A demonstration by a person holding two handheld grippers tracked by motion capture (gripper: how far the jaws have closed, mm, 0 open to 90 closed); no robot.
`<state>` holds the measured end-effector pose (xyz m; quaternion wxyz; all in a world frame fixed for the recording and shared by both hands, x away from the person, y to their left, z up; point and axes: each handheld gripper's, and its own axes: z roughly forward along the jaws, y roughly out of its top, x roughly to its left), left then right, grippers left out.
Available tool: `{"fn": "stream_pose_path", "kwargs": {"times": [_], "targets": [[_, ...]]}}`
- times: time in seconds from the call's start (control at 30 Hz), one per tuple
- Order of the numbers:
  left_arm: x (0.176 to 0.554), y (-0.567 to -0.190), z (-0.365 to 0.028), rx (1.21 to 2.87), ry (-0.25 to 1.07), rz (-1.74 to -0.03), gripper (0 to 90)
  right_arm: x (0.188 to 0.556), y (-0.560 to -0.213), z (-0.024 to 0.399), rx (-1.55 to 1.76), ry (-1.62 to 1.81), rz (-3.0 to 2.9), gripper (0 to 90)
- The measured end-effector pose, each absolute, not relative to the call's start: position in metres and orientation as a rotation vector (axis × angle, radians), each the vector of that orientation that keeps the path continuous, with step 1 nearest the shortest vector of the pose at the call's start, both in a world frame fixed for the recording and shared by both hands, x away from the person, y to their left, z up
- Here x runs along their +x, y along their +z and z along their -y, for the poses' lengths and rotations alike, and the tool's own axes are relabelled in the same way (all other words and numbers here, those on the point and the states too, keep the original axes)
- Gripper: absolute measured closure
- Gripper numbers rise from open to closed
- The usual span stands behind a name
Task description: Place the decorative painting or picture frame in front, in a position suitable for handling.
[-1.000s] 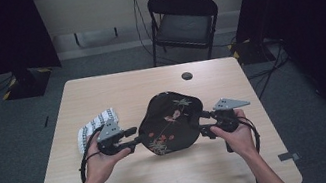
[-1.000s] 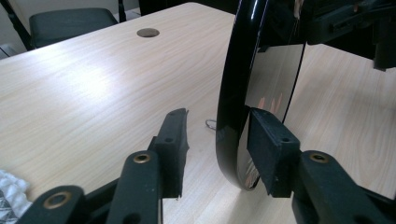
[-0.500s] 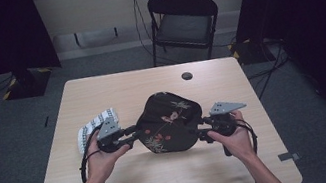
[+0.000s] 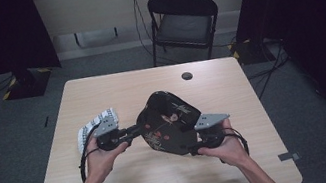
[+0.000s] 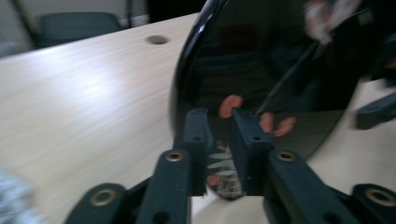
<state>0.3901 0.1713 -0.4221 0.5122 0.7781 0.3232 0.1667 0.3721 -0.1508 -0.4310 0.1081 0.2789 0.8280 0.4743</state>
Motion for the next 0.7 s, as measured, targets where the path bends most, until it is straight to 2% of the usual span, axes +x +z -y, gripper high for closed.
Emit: {"fn": "stream_pose_path", "kwargs": {"times": [0.13, 0.23, 0.47, 0.53, 0.6, 0.67, 0.7], "targets": [[0.392, -0.422, -0.176, 1.849, 0.389, -0.778, 70.7, 0.373, -0.428, 0.151, 0.85, 1.43, -2.37, 40.7], [0.392, -0.422, -0.18, 1.849, 0.406, -0.789, 68.4, 0.371, -0.42, 0.159, 0.851, 1.493, -2.334, 48.4], [0.392, -0.422, -0.187, 1.858, 0.402, -0.787, 61.4, 0.367, -0.402, 0.171, 0.87, 1.551, -2.295, 53.3], [0.393, -0.422, -0.193, 1.866, 0.402, -0.805, 56.8, 0.367, -0.399, 0.174, 0.88, 1.579, -2.28, 56.0], [0.395, -0.421, -0.206, 1.889, 0.452, -0.867, 53.8, 0.369, -0.397, 0.179, 0.884, 1.591, -2.262, 62.4], [0.397, -0.421, -0.214, 1.864, 0.439, -0.889, 54.3, 0.369, -0.397, 0.18, 0.891, 1.6, -2.256, 64.9], [0.4, -0.422, -0.224, 1.858, 0.448, -0.925, 52.7, 0.37, -0.395, 0.182, 0.892, 1.616, -2.259, 70.8]]}}
